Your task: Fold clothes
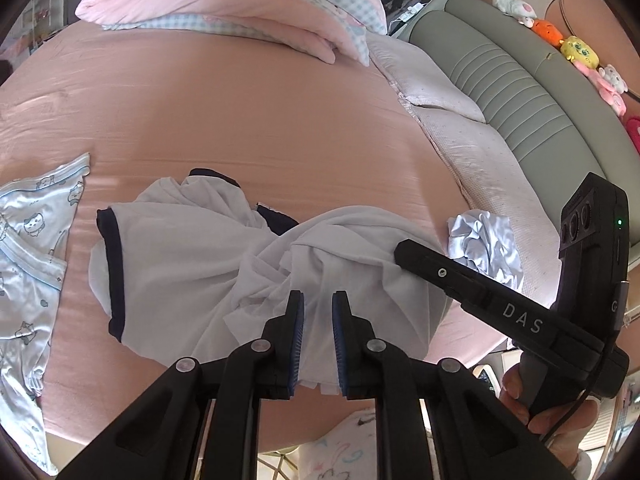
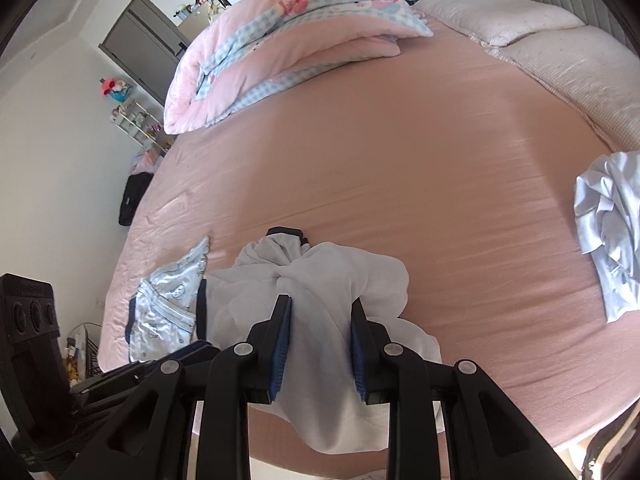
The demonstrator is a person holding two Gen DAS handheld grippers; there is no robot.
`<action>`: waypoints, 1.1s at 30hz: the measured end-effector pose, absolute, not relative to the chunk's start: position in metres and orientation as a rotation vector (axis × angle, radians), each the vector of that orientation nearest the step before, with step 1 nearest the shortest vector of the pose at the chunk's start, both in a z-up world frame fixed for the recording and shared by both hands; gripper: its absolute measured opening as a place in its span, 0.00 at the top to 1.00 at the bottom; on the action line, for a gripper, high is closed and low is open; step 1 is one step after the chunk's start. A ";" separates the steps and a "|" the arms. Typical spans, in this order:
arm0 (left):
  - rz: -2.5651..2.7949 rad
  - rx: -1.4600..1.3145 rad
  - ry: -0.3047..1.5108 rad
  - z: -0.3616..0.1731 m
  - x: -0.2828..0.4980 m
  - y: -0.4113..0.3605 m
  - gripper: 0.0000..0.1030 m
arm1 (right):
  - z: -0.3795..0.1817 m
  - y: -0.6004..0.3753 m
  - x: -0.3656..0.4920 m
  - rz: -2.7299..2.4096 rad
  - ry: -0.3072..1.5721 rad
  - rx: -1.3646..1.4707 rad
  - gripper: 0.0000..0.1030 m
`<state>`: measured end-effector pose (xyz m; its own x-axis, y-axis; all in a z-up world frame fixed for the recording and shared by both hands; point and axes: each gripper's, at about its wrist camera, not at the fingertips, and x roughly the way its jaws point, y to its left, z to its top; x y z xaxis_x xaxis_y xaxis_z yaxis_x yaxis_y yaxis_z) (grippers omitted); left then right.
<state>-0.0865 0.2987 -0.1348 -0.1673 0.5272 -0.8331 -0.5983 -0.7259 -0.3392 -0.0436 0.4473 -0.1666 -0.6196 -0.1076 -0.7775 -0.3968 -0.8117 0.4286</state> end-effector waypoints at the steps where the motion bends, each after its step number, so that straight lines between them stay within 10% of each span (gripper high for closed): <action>1: 1.966 -1.361 0.106 -0.136 -0.086 0.296 0.88 | -0.167 0.446 -0.044 2.522 0.815 -1.292 0.74; 11: 1.989 -1.497 0.200 -0.162 -0.099 0.259 0.85 | -0.174 0.463 -0.021 2.408 0.645 -1.353 0.74; 13: 1.993 -1.530 0.158 -0.167 -0.103 0.249 0.78 | -0.172 0.464 -0.015 2.415 0.685 -1.343 0.74; 15: 1.992 -1.558 0.111 -0.172 -0.106 0.239 0.44 | -0.170 0.462 -0.011 2.420 0.688 -1.340 0.72; 17: 1.988 -1.570 0.055 -0.173 -0.109 0.230 0.34 | -0.167 0.458 -0.011 2.422 0.667 -1.342 0.55; 19: 1.996 -1.580 0.002 -0.174 -0.113 0.220 0.34 | -0.164 0.450 -0.011 2.433 0.630 -1.340 0.28; 33: 2.020 -1.682 -0.127 -0.210 -0.126 0.180 0.34 | -0.163 0.391 -0.017 2.474 0.332 -1.412 0.28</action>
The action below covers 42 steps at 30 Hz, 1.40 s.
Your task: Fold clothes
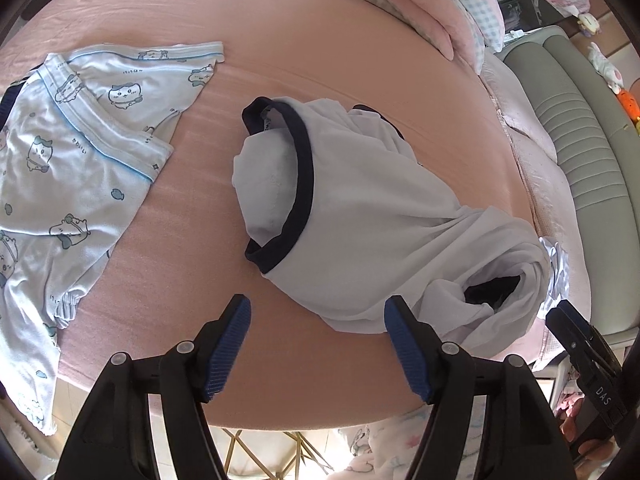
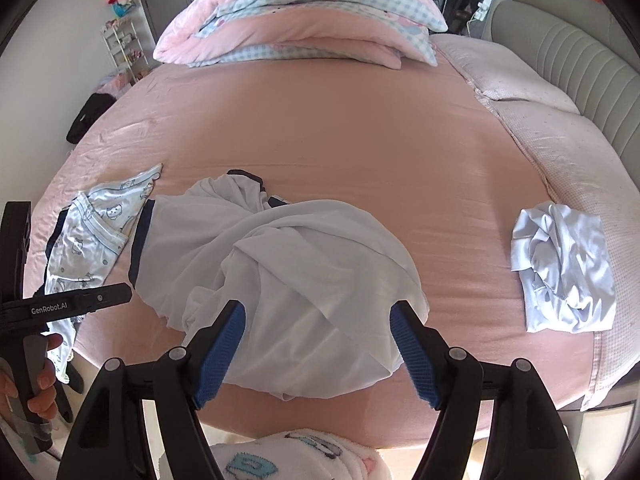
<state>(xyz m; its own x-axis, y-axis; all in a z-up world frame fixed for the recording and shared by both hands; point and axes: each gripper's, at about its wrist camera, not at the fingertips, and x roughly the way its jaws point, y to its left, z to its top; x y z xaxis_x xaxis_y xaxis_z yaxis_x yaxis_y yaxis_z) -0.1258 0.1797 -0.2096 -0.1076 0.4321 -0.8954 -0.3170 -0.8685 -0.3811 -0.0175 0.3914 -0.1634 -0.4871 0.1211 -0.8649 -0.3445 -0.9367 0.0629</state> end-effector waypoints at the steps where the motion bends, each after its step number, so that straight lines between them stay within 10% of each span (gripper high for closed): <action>1: 2.020 -1.688 -0.125 -0.212 -0.126 0.180 0.34 | -0.165 0.391 -0.019 2.474 0.329 -1.419 0.28; 13: 1.980 -1.735 -0.128 -0.246 -0.135 0.197 0.35 | -0.187 0.392 -0.035 2.427 0.312 -1.483 0.28; 20: 2.053 -1.661 -0.090 -0.243 -0.130 0.202 0.80 | -0.204 0.406 -0.035 2.386 0.323 -1.516 0.28; 24: 2.044 -1.671 -0.142 -0.242 -0.132 0.198 0.88 | -0.211 0.414 -0.034 2.378 0.324 -1.514 0.28; 28: 2.035 -1.652 -0.154 -0.235 -0.131 0.195 0.89 | -0.216 0.421 -0.033 2.324 0.258 -1.490 0.87; 42: 2.029 -1.561 -0.100 -0.213 -0.119 0.197 0.92 | -0.206 0.442 -0.037 2.166 -0.102 -1.401 0.88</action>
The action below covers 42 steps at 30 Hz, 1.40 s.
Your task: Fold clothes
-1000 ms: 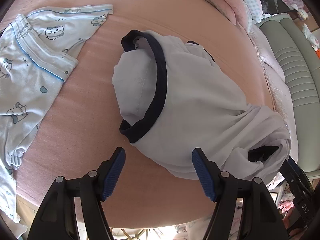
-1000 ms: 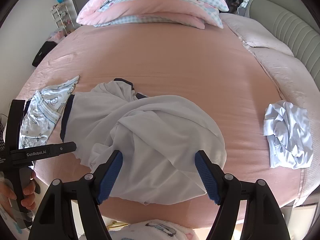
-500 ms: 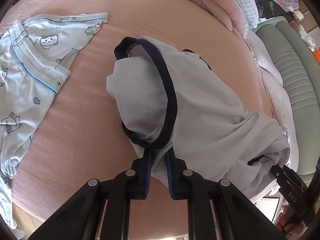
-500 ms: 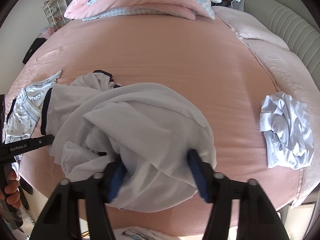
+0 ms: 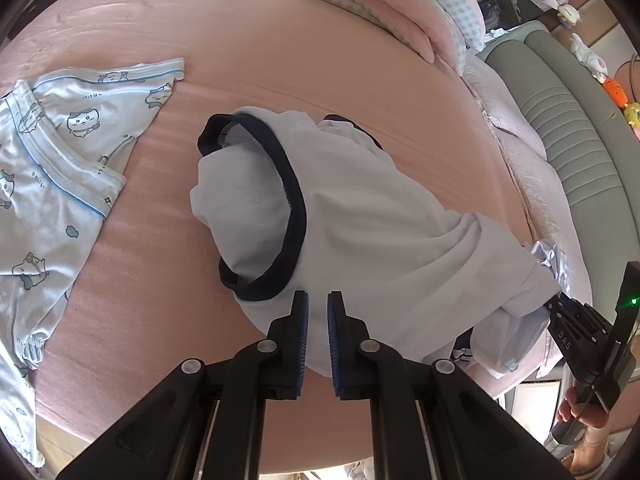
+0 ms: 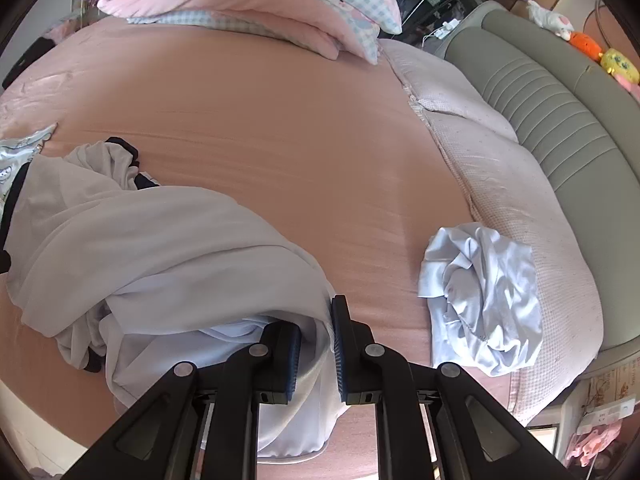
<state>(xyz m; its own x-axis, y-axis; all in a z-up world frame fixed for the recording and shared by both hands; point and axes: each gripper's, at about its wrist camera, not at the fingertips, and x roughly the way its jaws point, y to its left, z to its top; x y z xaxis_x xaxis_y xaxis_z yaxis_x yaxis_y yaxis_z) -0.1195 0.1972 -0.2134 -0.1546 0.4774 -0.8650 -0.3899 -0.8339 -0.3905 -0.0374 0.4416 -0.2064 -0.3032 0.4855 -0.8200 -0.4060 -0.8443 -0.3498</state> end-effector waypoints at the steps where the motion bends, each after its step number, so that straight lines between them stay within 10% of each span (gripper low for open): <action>1: 2.025 -1.561 -0.100 -0.212 -0.120 0.198 0.92 | -0.207 0.440 -0.040 2.158 -0.141 -1.392 0.88; 15: 2.026 -1.517 -0.078 -0.199 -0.121 0.216 0.92 | -0.210 0.432 -0.027 2.219 -0.009 -1.499 0.82; 22: 1.980 -1.530 0.030 -0.196 -0.114 0.224 0.92 | -0.200 0.431 -0.005 2.255 0.137 -1.473 0.44; 31: 1.917 -1.560 0.186 -0.198 -0.101 0.252 0.86 | -0.220 0.435 0.008 2.216 0.285 -1.542 0.39; 42: 1.854 -1.521 0.144 -0.197 -0.091 0.288 0.51 | -0.258 0.467 0.017 2.234 0.859 -1.498 0.39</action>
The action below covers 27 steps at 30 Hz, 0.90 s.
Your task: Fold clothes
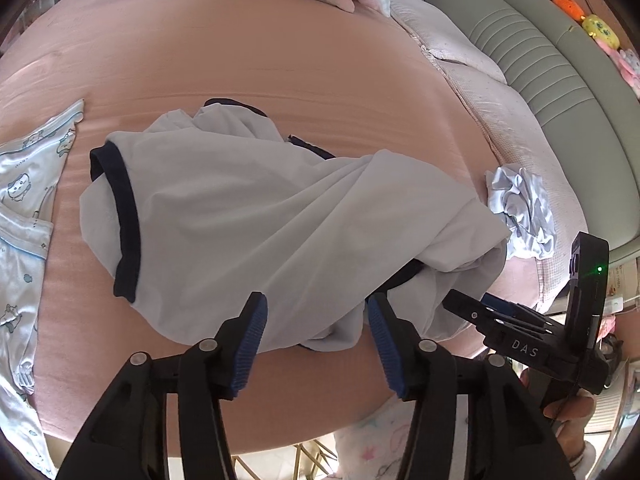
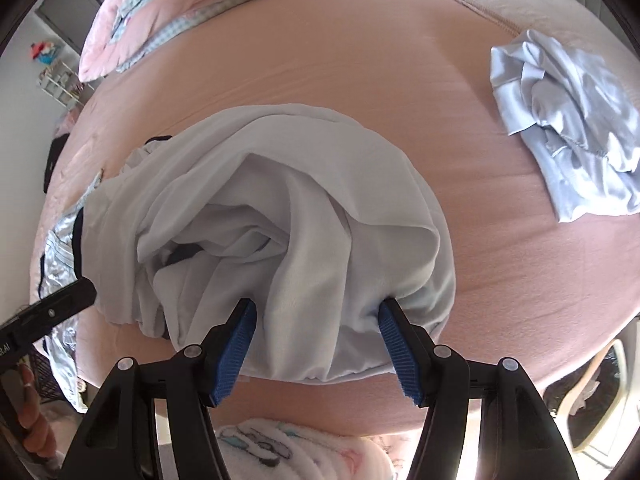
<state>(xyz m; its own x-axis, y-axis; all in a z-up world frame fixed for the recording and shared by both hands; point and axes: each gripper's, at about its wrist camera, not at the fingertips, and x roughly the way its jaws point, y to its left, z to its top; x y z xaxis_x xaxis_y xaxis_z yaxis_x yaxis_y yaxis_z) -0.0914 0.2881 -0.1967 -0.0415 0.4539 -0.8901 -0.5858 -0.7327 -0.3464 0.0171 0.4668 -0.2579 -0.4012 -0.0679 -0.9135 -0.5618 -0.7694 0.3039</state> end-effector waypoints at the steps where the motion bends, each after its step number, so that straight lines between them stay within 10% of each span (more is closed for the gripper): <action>1: 1.850 -1.523 0.137 -0.197 -0.091 0.291 0.51 | -0.260 0.469 0.017 2.245 0.893 -1.480 0.51; 3: 1.836 -1.528 0.126 -0.198 -0.090 0.297 0.51 | -0.264 0.474 0.017 2.246 0.931 -1.461 0.76; 6: 1.810 -1.523 0.119 -0.199 -0.086 0.303 0.51 | -0.270 0.482 0.020 2.232 1.031 -1.427 0.90; 27: 1.694 -1.446 0.324 -0.213 -0.050 0.369 0.51 | -0.178 0.499 -0.070 2.518 0.762 -1.255 0.91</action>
